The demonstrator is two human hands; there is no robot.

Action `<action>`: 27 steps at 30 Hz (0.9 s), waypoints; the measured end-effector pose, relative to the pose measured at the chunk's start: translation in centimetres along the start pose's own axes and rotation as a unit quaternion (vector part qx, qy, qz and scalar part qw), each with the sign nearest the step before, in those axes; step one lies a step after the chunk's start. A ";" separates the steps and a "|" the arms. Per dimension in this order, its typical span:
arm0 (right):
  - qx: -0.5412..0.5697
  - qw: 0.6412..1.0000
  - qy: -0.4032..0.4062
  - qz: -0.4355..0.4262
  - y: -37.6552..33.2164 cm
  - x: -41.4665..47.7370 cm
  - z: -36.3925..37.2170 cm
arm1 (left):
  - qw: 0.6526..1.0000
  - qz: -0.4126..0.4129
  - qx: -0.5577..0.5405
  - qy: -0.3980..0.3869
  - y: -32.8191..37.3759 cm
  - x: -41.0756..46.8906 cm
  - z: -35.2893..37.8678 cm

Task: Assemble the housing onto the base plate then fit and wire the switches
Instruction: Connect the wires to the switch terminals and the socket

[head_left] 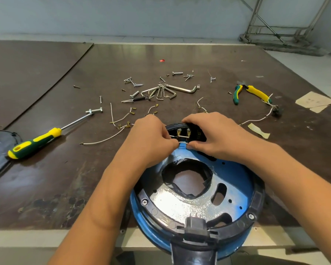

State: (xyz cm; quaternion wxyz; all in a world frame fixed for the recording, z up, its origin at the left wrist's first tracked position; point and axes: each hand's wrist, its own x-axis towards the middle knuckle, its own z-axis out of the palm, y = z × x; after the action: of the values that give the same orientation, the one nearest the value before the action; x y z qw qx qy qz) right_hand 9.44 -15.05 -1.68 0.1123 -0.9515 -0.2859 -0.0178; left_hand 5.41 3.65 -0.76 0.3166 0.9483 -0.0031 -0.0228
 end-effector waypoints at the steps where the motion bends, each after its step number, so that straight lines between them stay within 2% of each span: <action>1: -0.007 1.000 0.003 -0.001 -0.1 0.0 0.0 | 1.000 -0.003 -0.003 -0.001 0.0 0.0 0.0; 7: 0.000 1.000 0.010 0.005 -0.1 0.0 -0.1 | 1.000 0.003 0.002 -0.002 0.1 -0.1 0.0; 11: 0.030 0.999 -0.015 0.024 0.0 0.1 -0.2 | 1.000 0.002 0.002 0.003 0.2 -0.2 -0.1; 19: 0.012 0.995 -0.010 0.094 -1.4 1.4 0.1 | 1.000 0.000 -0.005 -0.001 0.0 -0.1 0.0; 24: 0.006 0.998 -0.027 0.061 -1.4 0.7 -0.3 | 1.000 -0.002 -0.007 0.002 0.1 -0.2 -0.2; 27: 0.048 0.996 -0.037 0.070 0.2 -0.6 -1.2 | 1.000 0.011 0.002 0.006 0.0 -0.1 -0.2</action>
State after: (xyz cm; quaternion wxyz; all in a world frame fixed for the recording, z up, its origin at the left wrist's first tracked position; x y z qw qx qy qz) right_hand 9.08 -15.86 -0.62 0.1481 -0.9626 -0.2232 0.0393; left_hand 5.29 3.79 -0.64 0.3145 0.9491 -0.0116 -0.0138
